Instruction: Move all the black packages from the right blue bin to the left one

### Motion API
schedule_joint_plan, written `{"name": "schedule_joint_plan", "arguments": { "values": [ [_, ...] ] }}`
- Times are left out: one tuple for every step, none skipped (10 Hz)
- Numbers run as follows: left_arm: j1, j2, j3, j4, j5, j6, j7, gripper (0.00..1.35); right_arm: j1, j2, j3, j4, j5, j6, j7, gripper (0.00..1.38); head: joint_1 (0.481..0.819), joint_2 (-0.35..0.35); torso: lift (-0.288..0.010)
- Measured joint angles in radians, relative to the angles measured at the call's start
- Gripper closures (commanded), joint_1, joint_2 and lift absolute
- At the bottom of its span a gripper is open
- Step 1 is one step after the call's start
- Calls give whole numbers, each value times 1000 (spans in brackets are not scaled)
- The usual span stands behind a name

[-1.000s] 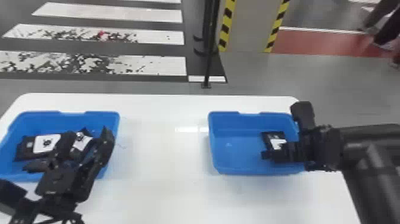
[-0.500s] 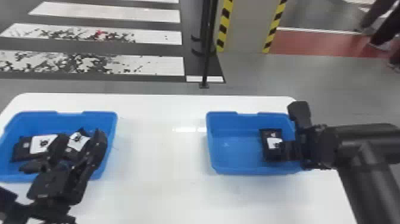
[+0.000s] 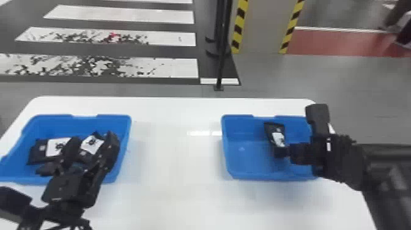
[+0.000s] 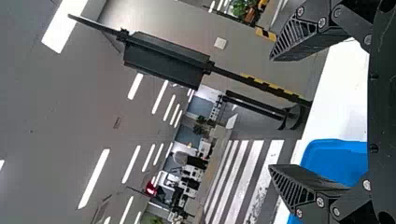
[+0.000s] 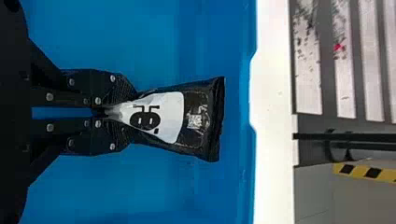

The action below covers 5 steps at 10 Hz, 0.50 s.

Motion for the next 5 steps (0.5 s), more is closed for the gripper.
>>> {"name": "schedule_joint_plan", "arguments": {
  "values": [
    [0,0,-3,0,4,-6,0,236,29,3,-10,-33,-30,-64,24,1148,695,-53,-140],
    [0,0,-8,0,11,-11,0,236,50,4,-14,-62,-62,-129,59,1148,695,-32,-140],
    [-1,2,-19,0,22,-18,0,231,58,5,-12,-76,-94,-203,112,1148,695,-12,-140],
    [-6,4,-35,-1,34,-30,0,229,57,3,9,-80,-136,-284,167,1148,695,2,-140],
    [-14,8,-52,-4,43,-36,0,231,50,-4,56,-86,-196,-331,197,1148,695,36,-140]
  ]
}}
